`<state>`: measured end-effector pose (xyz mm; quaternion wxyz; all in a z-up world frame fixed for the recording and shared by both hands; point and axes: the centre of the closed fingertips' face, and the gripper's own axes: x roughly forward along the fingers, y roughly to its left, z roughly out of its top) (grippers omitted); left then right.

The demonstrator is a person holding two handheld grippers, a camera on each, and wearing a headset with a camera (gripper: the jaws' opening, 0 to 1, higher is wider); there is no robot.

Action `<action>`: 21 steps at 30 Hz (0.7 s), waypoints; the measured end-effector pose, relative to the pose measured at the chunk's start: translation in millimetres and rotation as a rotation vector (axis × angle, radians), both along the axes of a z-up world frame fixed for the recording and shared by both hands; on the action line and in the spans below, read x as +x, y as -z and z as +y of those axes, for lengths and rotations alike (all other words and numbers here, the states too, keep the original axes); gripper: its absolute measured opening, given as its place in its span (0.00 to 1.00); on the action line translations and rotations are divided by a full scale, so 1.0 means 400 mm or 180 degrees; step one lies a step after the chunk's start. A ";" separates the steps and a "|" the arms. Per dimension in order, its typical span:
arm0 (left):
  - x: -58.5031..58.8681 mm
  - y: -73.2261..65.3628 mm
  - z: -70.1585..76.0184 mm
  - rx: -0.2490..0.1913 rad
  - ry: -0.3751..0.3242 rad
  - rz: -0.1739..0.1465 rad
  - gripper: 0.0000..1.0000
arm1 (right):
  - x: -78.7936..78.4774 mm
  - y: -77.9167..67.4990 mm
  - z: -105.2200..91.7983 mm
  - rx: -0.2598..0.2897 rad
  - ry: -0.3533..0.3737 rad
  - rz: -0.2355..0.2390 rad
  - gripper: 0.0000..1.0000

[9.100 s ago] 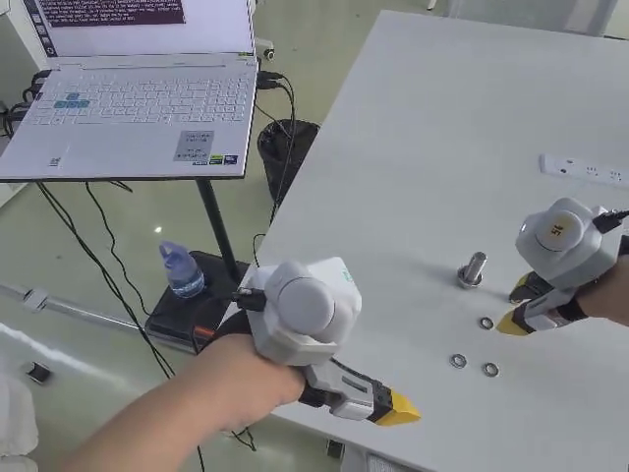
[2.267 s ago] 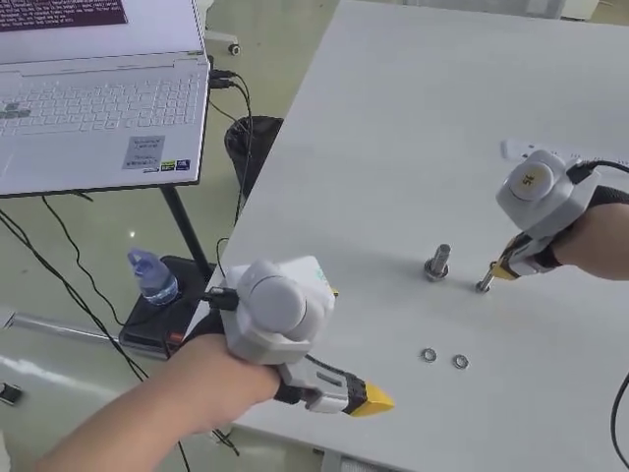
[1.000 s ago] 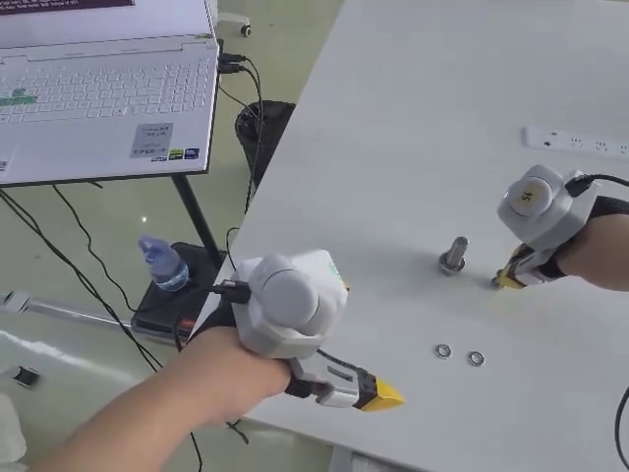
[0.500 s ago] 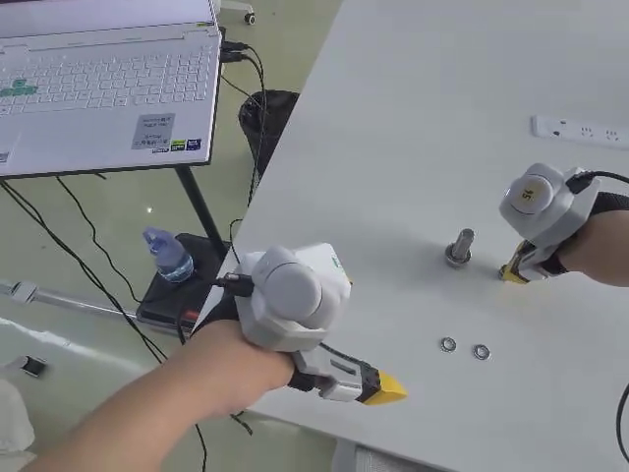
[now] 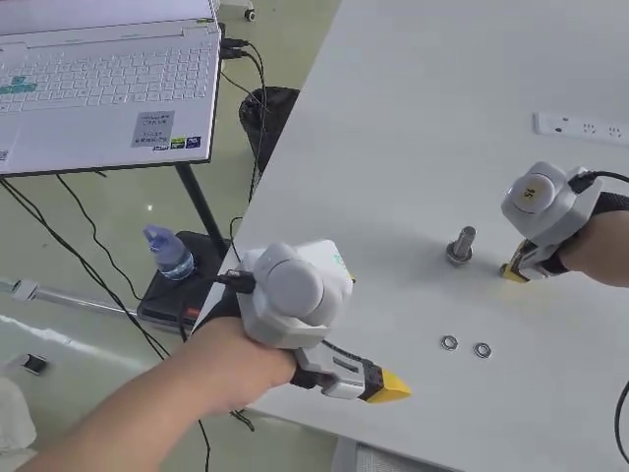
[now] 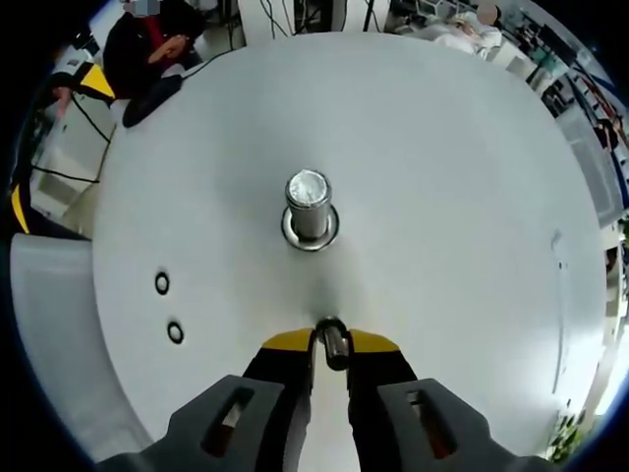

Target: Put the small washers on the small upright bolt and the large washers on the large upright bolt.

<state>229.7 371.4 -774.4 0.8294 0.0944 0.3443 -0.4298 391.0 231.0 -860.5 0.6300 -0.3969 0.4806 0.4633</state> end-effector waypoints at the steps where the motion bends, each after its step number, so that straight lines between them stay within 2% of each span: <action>1: 0.000 0.001 0.000 0.0007 0.0002 0.0000 0.84 | 0.000 0.000 0.000 -0.0003 -0.0008 0.0002 0.13; 14: -0.013 0.005 0.007 0.0031 0.0008 0.0016 0.84 | -0.001 0.002 -0.001 -0.0014 -0.0052 -0.0023 0.13; 17: -0.017 0.008 0.009 0.0036 0.0000 0.0028 0.83 | -0.004 0.003 0.000 -0.0017 -0.0068 0.0009 0.14; 21: -0.022 0.009 0.008 0.0030 0.0003 0.0041 0.83 | -0.006 0.000 0.010 0.0063 -0.0046 0.0034 0.23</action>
